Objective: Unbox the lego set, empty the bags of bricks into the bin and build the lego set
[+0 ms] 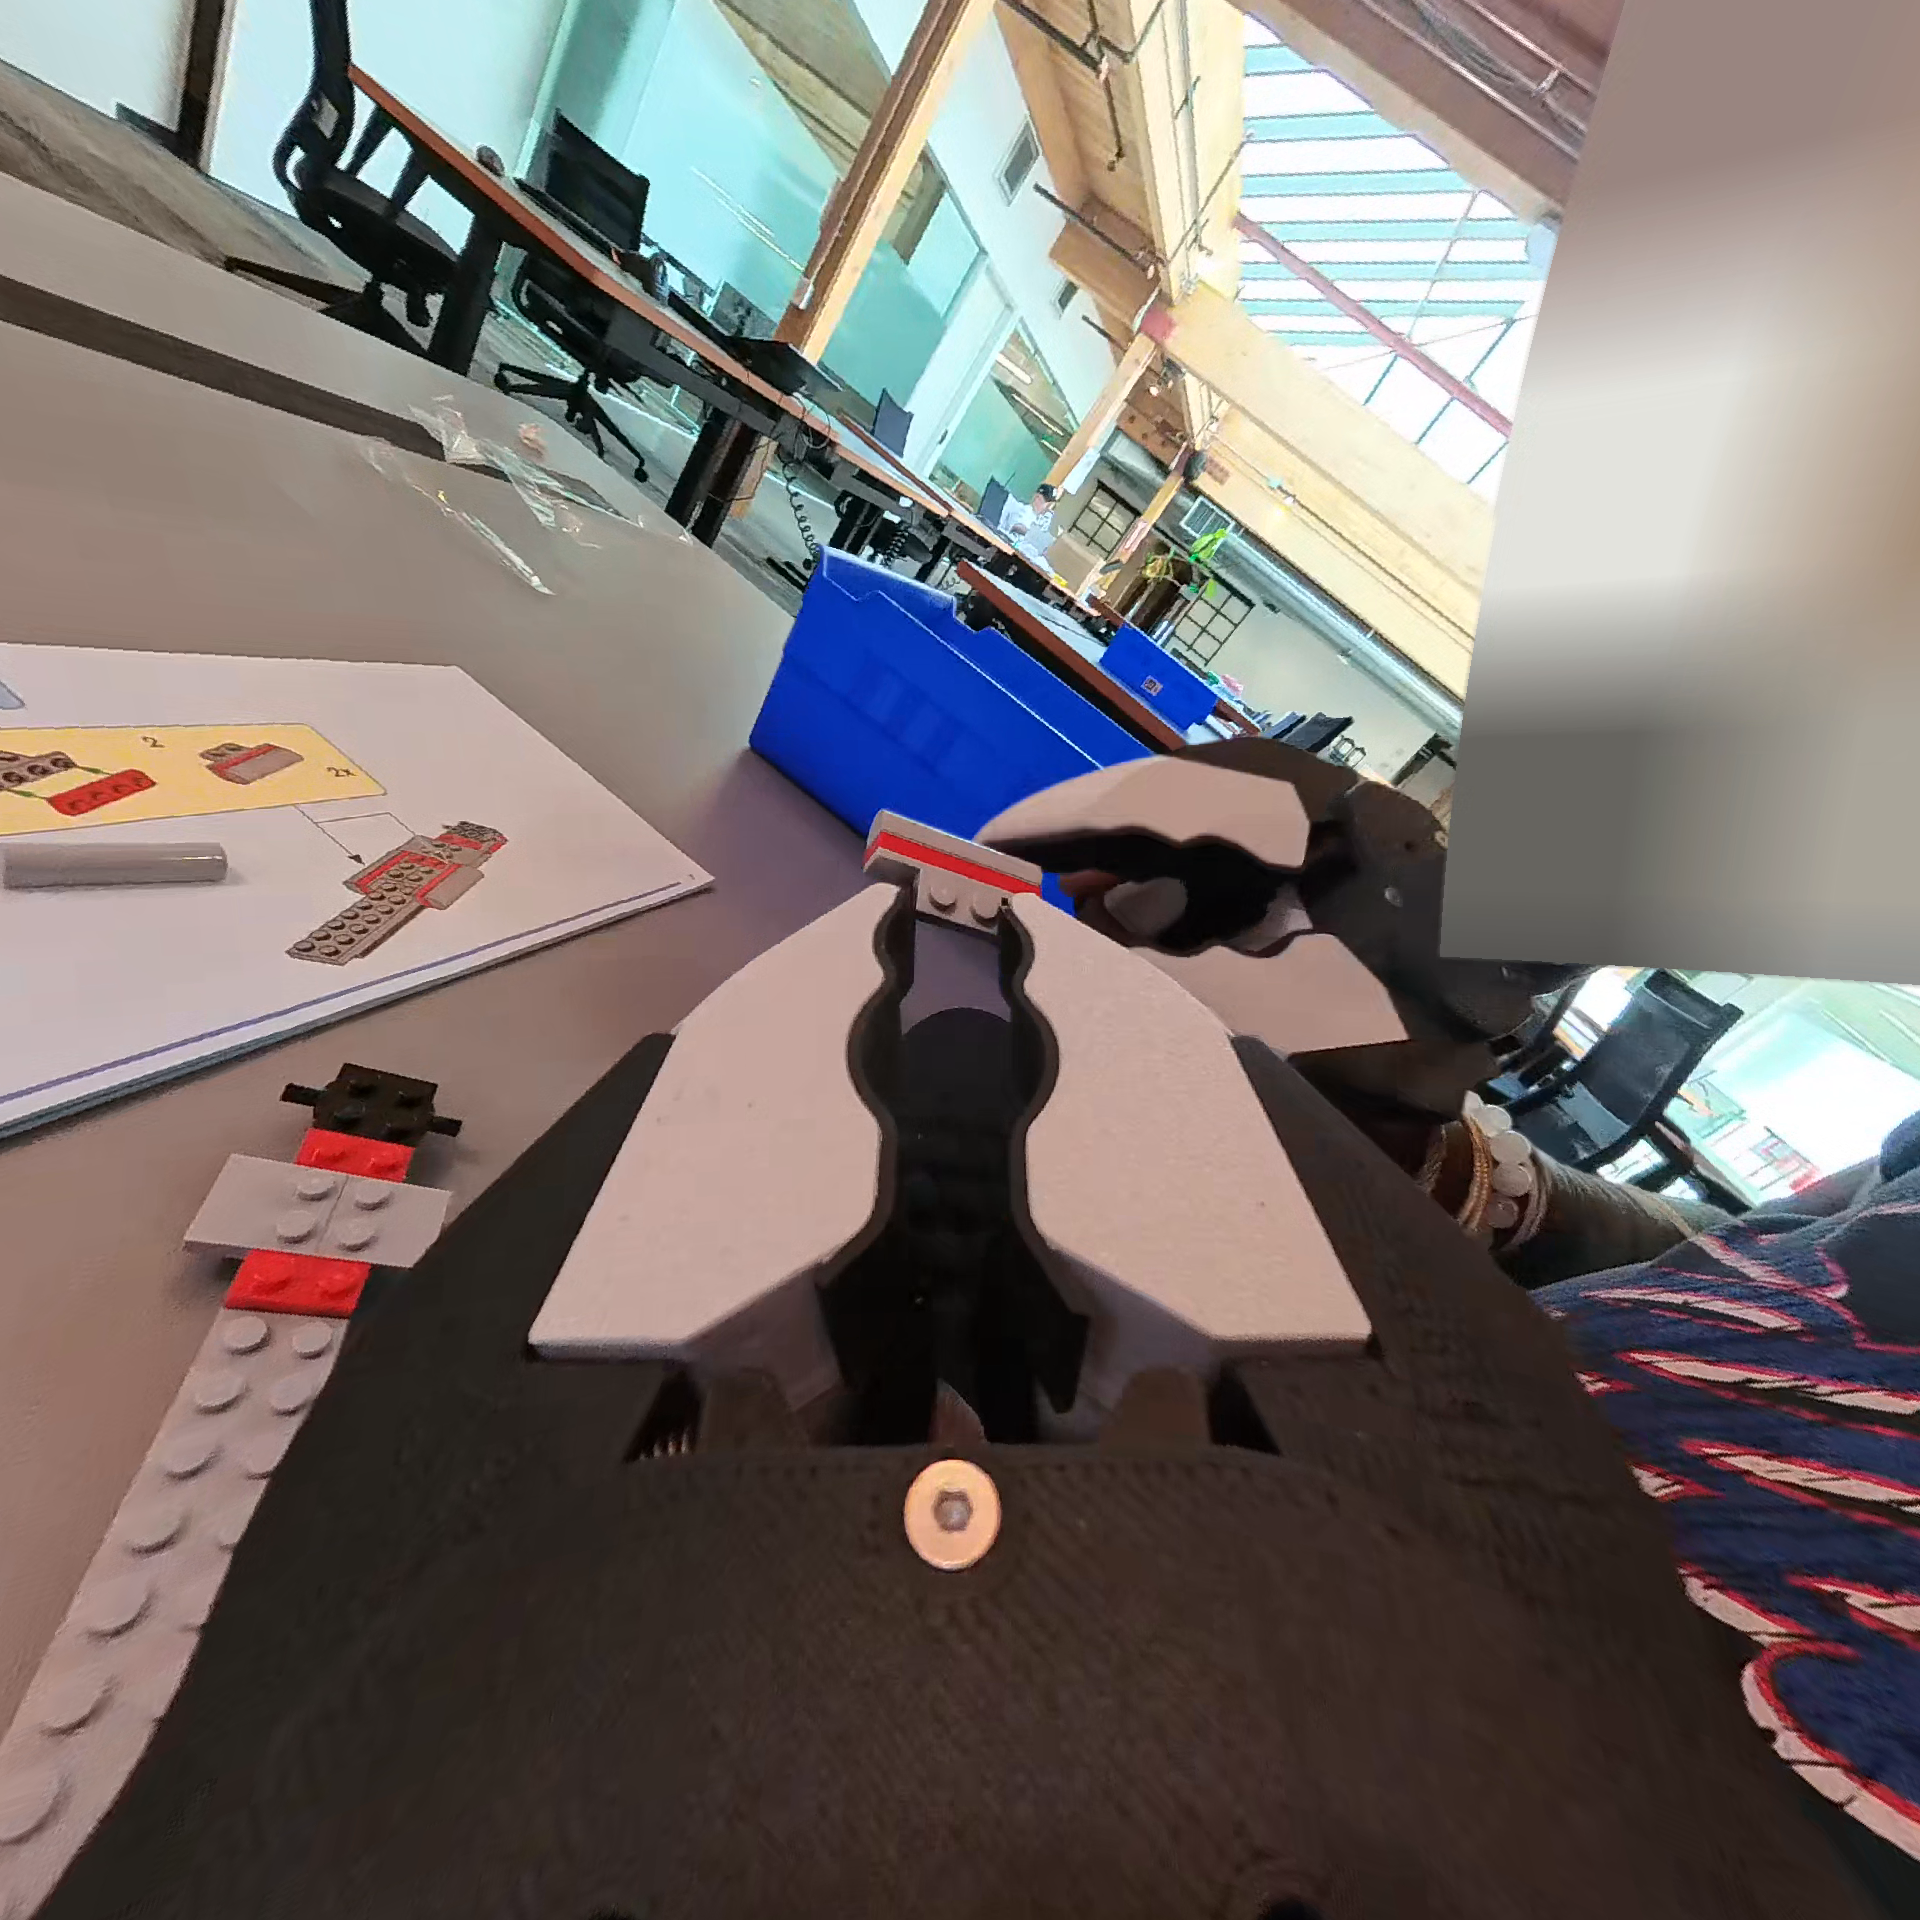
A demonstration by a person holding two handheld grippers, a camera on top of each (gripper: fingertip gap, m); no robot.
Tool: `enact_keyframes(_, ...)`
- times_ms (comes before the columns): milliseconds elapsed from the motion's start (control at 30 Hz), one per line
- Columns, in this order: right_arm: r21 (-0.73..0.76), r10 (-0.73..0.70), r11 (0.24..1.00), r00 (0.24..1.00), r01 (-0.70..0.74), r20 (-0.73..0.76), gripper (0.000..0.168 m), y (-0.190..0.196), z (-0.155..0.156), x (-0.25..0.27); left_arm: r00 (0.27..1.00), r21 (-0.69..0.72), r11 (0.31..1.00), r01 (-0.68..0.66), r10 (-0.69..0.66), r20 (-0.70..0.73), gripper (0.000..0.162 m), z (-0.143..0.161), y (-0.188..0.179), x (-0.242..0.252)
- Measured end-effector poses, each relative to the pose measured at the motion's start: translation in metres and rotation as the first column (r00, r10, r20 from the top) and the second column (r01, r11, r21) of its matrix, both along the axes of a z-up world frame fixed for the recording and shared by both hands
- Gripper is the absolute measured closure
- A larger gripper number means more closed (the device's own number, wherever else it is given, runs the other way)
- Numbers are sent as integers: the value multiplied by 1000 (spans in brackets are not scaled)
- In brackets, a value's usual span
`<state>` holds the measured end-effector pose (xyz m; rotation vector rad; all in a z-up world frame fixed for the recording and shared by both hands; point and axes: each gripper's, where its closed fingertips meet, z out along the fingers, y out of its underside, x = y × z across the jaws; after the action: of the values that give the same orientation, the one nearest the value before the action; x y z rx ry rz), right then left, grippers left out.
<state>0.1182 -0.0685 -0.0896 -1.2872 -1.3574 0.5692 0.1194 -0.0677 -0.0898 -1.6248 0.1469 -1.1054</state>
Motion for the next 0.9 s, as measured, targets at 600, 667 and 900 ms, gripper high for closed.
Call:
enact_keyframes(600,-590,225,632,847,-503,-481,159,-25,22,9,920,229,891,392,-373,-122,141,27,-28,1)
enact_keyframes(667,-598,235,607,837,-523,-494,159,-27,23,9,917,247,884,398,-381,-115,142,29,-29,1)
enact_keyframes(900,-634,262,506,805,-585,-533,159,-34,25,12,901,239,870,431,-428,-69,143,30,-34,-1)
